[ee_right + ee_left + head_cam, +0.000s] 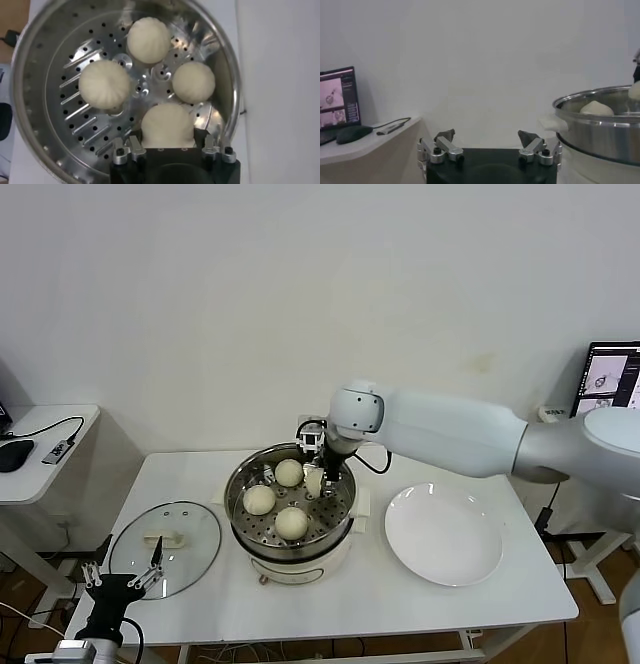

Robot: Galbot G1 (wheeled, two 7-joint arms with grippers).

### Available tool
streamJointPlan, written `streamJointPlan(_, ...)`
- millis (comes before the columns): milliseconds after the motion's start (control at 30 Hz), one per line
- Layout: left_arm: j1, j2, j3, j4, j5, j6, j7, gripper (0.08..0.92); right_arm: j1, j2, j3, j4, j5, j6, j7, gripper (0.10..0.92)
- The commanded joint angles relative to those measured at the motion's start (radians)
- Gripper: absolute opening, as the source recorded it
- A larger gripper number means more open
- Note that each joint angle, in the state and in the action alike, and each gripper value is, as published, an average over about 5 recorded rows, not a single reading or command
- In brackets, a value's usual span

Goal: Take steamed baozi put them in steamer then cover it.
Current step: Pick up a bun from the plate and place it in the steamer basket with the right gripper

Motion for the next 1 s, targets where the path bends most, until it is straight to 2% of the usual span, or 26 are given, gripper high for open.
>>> streamJointPlan(33,-0.002,0.001,0.002,0.004,0.001,0.000,0.000,0.823,-0.037,0.031,0.000,-0.031,-0.015,-0.008,0.006,0.628)
streamJointPlan(300,-0.005,0.003,0.003,0.009,0.000,0.000,0.000,0.823,-0.052,0.029,0.006,-0.036,-0.033,-0.008,0.004,0.643)
streamJointPlan(567,-0.009,0.003,0.002,0.014,0.000,-0.001,0.000,0.823,-0.023,-0.032,0.051,0.021,-0.035,-0.007,-0.007,0.810)
streamJointPlan(833,-0.013,0.005,-0.002,0.025,-0.002,-0.002,0.000,0.823,0.002,-0.217,0.202,0.211,-0.013,0.027,0.004,0.823)
streamJointPlan(1000,-0.015,0.004,-0.002,0.030,-0.001,-0.002,0.000,0.823,-0.073,-0.381,0.277,0.399,0.021,0.083,0.174,0.823)
